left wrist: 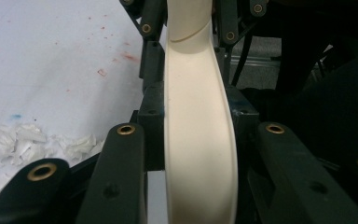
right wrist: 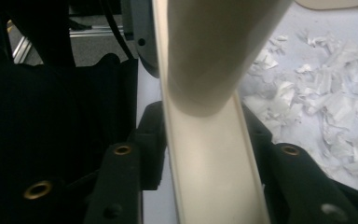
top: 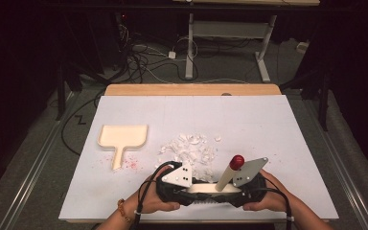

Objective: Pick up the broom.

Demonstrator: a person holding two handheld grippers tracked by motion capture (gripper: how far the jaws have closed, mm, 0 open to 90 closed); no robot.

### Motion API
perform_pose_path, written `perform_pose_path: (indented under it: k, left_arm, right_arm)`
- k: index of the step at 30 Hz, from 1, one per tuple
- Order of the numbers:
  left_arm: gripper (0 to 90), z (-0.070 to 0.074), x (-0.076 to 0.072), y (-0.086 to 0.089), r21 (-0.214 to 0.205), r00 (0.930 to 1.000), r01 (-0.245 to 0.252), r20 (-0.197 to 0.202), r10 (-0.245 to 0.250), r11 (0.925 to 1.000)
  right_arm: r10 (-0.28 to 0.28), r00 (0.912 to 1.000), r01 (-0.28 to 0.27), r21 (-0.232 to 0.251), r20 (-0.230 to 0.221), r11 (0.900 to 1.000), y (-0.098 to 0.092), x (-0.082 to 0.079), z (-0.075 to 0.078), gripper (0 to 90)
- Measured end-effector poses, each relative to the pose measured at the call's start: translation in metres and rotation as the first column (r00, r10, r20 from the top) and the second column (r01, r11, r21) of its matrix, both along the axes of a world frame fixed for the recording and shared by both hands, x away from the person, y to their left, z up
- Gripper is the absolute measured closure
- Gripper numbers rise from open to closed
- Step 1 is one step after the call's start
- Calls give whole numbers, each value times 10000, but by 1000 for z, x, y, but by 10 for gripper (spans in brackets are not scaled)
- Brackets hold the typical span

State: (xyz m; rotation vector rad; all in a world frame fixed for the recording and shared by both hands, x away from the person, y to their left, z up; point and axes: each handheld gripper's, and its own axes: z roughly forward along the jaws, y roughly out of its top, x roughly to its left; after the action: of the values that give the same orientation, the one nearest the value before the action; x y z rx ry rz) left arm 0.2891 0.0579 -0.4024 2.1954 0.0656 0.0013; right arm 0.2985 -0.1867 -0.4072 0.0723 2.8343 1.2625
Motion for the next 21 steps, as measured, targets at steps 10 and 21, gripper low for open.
perform_pose_path:
  k: [10, 21]
  left_arm:
    - [416, 8, 0, 13, -492, 9843, -1342, 1093, 1389, 9897]
    - [208, 8, -10, 74, -1137, 8228, -4751, 2941, 4864, 8725]
  right_arm:
    - [-659, 9960, 639, 346, 603, 9974, -5, 0, 1, 684]
    - [-3439, 9257, 3384, 617, 1575, 9390, -38, 13, 16, 685]
